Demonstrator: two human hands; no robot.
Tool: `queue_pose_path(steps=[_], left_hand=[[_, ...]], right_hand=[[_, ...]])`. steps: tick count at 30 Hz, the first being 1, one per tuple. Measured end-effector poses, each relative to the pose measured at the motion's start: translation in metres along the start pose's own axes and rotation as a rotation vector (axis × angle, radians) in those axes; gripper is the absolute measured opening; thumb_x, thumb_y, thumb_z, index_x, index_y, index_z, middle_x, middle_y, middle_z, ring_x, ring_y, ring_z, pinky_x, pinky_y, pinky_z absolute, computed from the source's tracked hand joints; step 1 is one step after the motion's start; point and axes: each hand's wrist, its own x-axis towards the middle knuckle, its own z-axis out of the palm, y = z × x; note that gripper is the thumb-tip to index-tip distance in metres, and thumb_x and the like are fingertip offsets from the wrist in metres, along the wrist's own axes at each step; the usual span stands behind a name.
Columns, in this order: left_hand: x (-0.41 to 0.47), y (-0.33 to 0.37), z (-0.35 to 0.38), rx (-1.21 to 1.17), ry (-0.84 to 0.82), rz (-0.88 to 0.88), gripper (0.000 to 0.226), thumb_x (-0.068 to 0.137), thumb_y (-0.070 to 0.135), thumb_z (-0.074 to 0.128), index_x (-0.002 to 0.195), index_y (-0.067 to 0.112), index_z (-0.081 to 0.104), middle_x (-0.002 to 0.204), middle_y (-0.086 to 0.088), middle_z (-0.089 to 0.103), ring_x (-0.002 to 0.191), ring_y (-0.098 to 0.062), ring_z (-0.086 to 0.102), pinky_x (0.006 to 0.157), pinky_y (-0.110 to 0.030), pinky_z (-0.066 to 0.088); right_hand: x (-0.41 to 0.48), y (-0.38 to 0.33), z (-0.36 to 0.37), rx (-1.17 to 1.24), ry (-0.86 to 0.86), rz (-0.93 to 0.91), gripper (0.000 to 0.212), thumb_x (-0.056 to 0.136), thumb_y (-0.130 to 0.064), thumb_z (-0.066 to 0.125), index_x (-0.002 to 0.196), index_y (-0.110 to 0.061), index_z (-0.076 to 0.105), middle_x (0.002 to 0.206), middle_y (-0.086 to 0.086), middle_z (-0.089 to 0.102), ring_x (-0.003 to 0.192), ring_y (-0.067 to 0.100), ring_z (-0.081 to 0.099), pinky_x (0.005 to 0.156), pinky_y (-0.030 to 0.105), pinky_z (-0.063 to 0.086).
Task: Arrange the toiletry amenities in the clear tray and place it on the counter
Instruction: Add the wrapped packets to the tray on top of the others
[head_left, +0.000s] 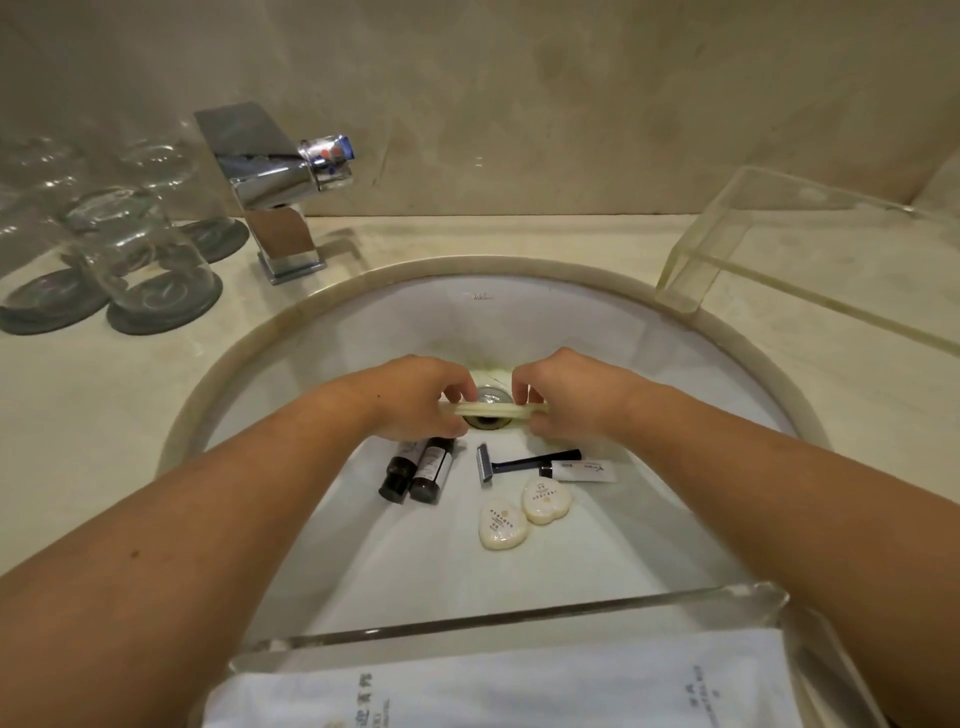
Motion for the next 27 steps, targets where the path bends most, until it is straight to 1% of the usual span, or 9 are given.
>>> queue_pose_path(steps=[3,5,8,12,16,19,22,25,27], left_hand=[[-0.002,0.001,-0.003,0.000,0.032,-0.007,0.041,0.091,0.033,0.069,0.130,0.033,0.058,0.115,0.011,0.062,0.103,-0.016,0.059,0.086,-0.030,0.049],[-0.002,0.001,-0.004,0.015,0.045,-0.018,0.045,0.092,0.032,0.070,0.134,0.033,0.055,0.124,0.007,0.065,0.107,-0.018,0.061,0.092,-0.036,0.052],[-0.004,0.002,-0.005,0.038,0.047,-0.028,0.050,0.091,0.032,0.071,0.137,0.034,0.052,0.129,0.005,0.065,0.112,-0.020,0.061,0.098,-0.041,0.050],[-0.007,0.003,-0.009,0.041,0.095,-0.013,0.055,0.087,0.034,0.075,0.137,0.034,0.052,0.126,0.006,0.064,0.112,-0.018,0.057,0.100,-0.042,0.047],[-0.011,0.005,-0.013,0.019,0.185,0.029,0.056,0.080,0.037,0.080,0.129,0.040,0.053,0.116,0.011,0.062,0.108,-0.015,0.054,0.095,-0.040,0.046],[-0.019,0.008,-0.017,-0.005,0.235,0.057,0.053,0.077,0.035,0.081,0.122,0.041,0.054,0.110,0.010,0.062,0.104,-0.016,0.053,0.091,-0.040,0.048],[-0.032,0.011,-0.023,-0.012,0.281,0.082,0.049,0.079,0.032,0.081,0.119,0.040,0.054,0.109,0.011,0.062,0.103,-0.016,0.052,0.084,-0.035,0.049],[-0.047,0.013,-0.028,-0.006,0.324,0.099,0.045,0.081,0.032,0.080,0.119,0.038,0.056,0.109,0.016,0.061,0.101,-0.010,0.050,0.074,-0.022,0.043],[-0.060,0.017,-0.031,-0.012,0.352,0.107,0.041,0.083,0.032,0.079,0.118,0.038,0.058,0.107,0.018,0.061,0.101,-0.008,0.050,0.073,-0.017,0.041]], right_hand=[[0.002,0.004,-0.005,0.049,0.073,0.034,0.023,0.090,-0.021,0.059,0.112,-0.021,0.067,0.104,0.005,0.064,0.090,0.024,0.059,0.079,0.036,0.053],[0.002,0.007,-0.005,0.060,0.080,0.051,0.025,0.092,-0.018,0.057,0.114,-0.018,0.068,0.104,0.005,0.064,0.089,0.021,0.053,0.077,0.031,0.046],[0.002,0.009,-0.005,0.099,0.089,0.063,0.027,0.093,-0.019,0.055,0.117,-0.016,0.068,0.113,0.006,0.068,0.089,0.017,0.048,0.076,0.025,0.037],[-0.001,0.007,-0.013,0.179,0.099,0.099,0.026,0.094,-0.020,0.054,0.115,-0.019,0.069,0.113,0.004,0.068,0.094,0.019,0.055,0.078,0.028,0.042],[-0.008,0.007,-0.022,0.280,0.135,0.125,0.026,0.094,-0.021,0.053,0.113,-0.020,0.070,0.111,0.002,0.068,0.104,0.023,0.061,0.086,0.032,0.049],[-0.017,0.006,-0.026,0.369,0.138,0.118,0.026,0.094,-0.020,0.050,0.111,-0.021,0.070,0.105,-0.003,0.067,0.099,0.019,0.061,0.079,0.029,0.045],[-0.029,0.003,-0.030,0.468,0.149,0.102,0.024,0.095,-0.020,0.049,0.109,-0.026,0.068,0.100,-0.006,0.068,0.091,0.015,0.062,0.073,0.028,0.046],[-0.044,-0.003,-0.034,0.549,0.177,0.071,0.023,0.097,-0.020,0.048,0.108,-0.031,0.065,0.095,-0.009,0.065,0.084,0.009,0.060,0.069,0.026,0.044],[-0.056,-0.007,-0.039,0.599,0.174,0.051,0.022,0.099,-0.021,0.049,0.109,-0.030,0.066,0.094,-0.009,0.065,0.082,0.007,0.059,0.066,0.023,0.041]])
